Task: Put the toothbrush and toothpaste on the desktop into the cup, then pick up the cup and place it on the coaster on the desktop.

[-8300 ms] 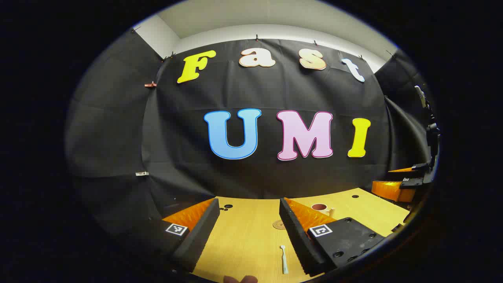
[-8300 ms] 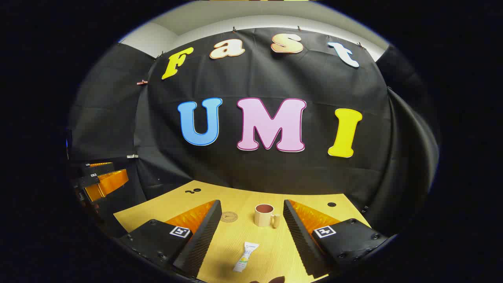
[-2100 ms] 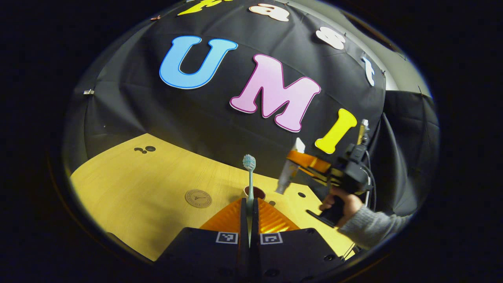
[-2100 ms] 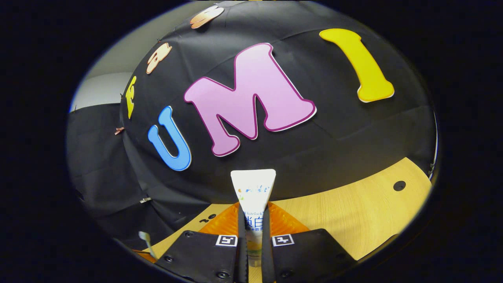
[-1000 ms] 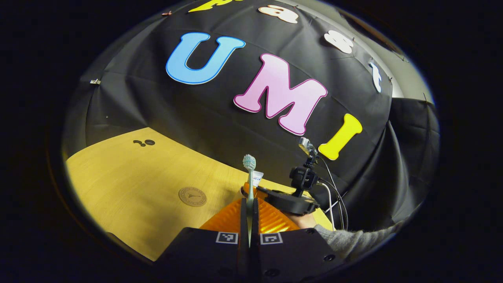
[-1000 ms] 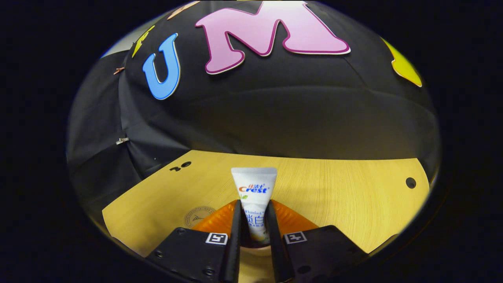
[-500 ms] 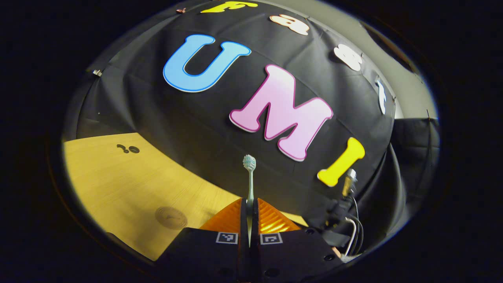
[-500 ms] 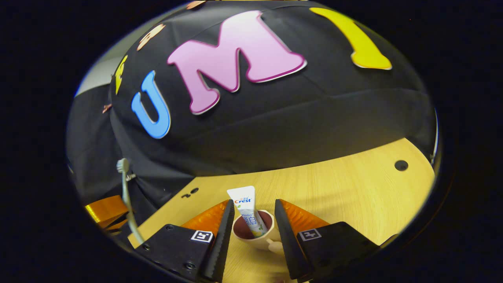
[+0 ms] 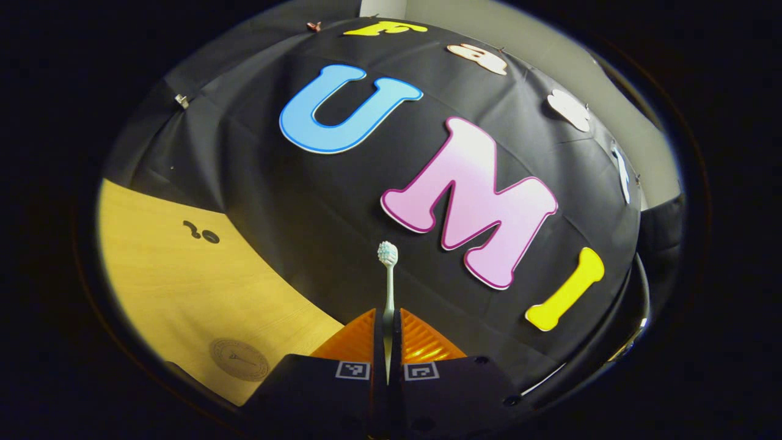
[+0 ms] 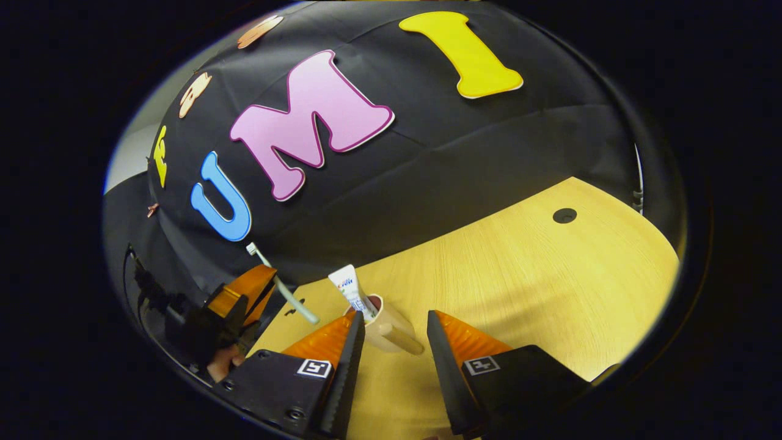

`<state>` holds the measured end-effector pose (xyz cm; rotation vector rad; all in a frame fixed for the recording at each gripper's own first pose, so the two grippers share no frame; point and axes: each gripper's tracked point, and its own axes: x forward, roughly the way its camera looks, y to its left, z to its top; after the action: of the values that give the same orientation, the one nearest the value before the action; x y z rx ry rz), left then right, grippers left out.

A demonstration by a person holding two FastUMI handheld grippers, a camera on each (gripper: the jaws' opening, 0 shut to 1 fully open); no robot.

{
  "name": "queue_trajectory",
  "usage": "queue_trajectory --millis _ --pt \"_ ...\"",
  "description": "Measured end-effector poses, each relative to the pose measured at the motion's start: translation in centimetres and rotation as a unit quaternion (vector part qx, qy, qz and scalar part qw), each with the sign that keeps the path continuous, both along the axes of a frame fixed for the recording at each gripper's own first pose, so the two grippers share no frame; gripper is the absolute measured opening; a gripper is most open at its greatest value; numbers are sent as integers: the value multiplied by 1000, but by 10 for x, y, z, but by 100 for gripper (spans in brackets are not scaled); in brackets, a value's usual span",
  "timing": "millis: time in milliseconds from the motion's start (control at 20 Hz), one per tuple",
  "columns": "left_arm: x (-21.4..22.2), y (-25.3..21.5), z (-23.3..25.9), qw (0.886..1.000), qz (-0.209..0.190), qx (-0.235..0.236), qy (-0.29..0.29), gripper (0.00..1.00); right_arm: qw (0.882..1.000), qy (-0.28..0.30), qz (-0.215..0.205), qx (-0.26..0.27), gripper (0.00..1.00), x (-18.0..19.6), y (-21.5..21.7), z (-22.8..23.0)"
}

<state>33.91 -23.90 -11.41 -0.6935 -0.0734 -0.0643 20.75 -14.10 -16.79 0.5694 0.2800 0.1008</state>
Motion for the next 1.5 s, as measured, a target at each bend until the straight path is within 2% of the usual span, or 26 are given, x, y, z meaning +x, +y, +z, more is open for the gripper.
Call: queue_trajectory --millis 200,400,700,950,1200,1250,1300,1450,1500 --pt "23 -2 -24 1000 21 11 9 6 1000 16 8 2 63 -9 -8 -14" --pt "36 -11 -53 998 24 40 37 6 1000 27 16 3 63 -14 -7 -26" --pt "27 -37 -84 993 -2 103 56 6 999 33 14 7 63 -12 -12 -31" --pt "19 -47 -88 987 -11 152 48 6 999 37 25 -5 63 -11 -6 -37" --pt "9 -47 -94 986 -27 154 57 14 997 58 45 -22 64 -9 2 -47" --pt "7 -47 -101 985 -33 154 63 7 996 64 52 -32 64 -8 2 -49" --pt "3 -48 -104 985 -40 154 68 26 995 67 58 -44 64 -7 1 -48" --pt "-12 -43 -107 982 -50 167 78 40 991 66 86 -78 64 5 1 -38" --pt "-19 -40 -106 980 -51 173 81 55 989 64 98 -89 64 10 3 -32"
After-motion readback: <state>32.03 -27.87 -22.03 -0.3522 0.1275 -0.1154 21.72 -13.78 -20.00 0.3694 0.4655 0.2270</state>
